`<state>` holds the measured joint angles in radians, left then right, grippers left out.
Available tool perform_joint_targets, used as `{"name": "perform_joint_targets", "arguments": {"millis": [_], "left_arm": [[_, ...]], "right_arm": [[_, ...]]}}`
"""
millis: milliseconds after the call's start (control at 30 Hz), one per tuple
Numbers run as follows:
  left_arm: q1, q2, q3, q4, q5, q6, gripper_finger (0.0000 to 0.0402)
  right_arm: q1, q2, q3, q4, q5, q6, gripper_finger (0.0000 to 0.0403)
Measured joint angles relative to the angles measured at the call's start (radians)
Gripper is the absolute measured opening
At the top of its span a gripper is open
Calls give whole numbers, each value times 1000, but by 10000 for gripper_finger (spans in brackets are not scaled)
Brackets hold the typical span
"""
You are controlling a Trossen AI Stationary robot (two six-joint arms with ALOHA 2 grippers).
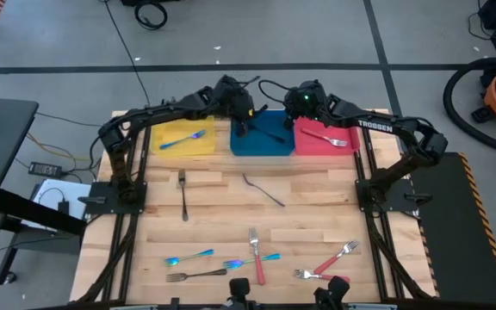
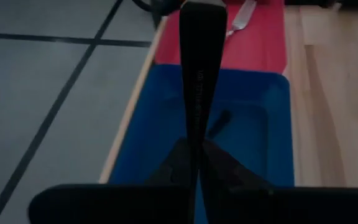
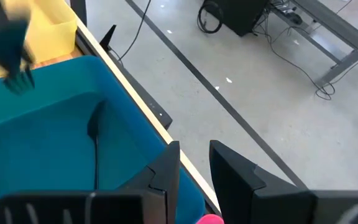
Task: Sort silverware by color (type)
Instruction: Put the black fork into the blue bin, then put the blue fork into the yellow bin
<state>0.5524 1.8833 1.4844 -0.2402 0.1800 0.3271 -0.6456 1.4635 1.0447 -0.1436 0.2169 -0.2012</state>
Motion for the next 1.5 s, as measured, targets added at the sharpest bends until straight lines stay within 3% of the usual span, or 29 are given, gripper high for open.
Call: {"name": "perform_joint_targets", "arguments": {"millis": [533, 933, 1267, 1500], "left_arm": [[-23, 187, 10, 56, 36, 20, 16], [-23, 220, 10, 108, 54, 6, 17], [-21, 220, 10, 108, 54, 6, 72], [-21, 216, 9, 95, 49, -2, 81]], "right_arm": [[0, 0, 0, -2, -2, 9, 95], [0, 0, 0, -8, -2, 23, 95], [0, 0, 0, -23, -2, 23, 95], [0, 0, 0, -47, -2, 23, 95]]}}
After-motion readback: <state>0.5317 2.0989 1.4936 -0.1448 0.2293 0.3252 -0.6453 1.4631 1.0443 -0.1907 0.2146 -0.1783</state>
